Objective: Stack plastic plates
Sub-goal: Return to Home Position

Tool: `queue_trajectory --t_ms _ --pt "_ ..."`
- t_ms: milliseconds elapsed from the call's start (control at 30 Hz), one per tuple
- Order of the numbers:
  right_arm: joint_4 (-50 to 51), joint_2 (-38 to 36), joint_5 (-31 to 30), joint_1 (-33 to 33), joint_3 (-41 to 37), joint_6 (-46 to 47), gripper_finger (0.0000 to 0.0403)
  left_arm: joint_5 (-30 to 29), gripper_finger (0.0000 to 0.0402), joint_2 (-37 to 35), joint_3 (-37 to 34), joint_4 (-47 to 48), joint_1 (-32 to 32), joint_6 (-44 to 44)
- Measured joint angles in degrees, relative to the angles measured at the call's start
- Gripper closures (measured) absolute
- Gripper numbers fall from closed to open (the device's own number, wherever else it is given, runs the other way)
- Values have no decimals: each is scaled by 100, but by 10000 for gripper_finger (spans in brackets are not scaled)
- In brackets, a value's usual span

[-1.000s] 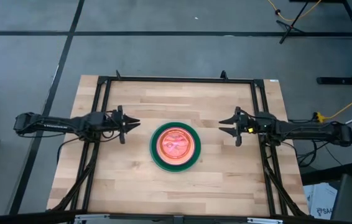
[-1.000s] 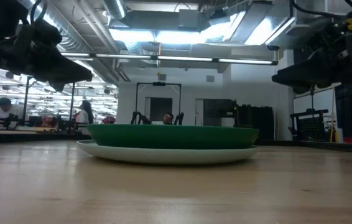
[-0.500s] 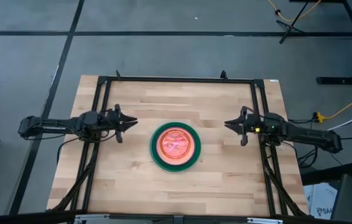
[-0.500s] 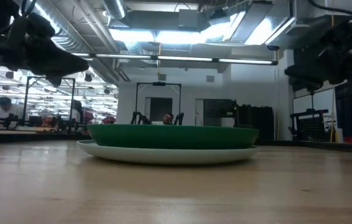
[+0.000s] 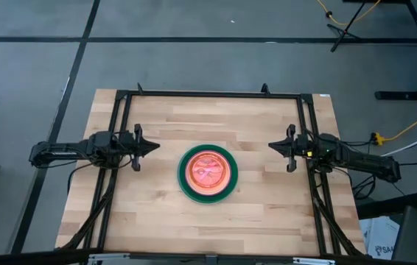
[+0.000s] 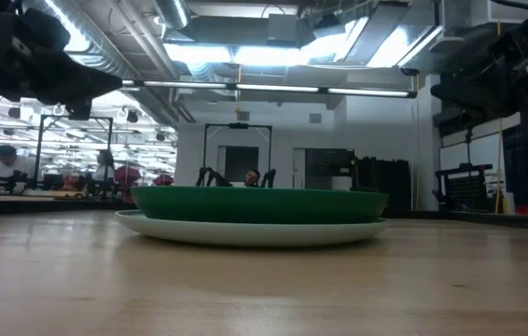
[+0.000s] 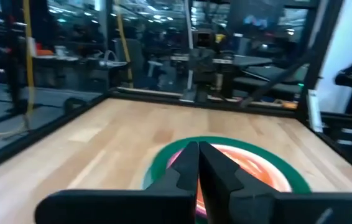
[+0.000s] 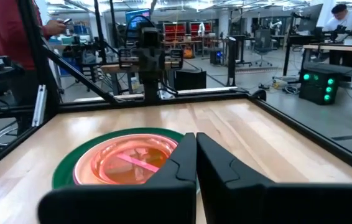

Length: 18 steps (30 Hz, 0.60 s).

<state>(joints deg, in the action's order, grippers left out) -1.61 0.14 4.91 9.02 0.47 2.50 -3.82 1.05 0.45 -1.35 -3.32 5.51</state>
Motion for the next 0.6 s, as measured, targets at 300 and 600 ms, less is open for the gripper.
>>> queue_trajectory --t_ms 300,600 --pt "20 20 -140 0 -2 9 400 -87 389 -19 0 5 -1 -207" --pt "18 20 -140 0 -4 55 400 -115 390 -19 0 5 -1 -130"
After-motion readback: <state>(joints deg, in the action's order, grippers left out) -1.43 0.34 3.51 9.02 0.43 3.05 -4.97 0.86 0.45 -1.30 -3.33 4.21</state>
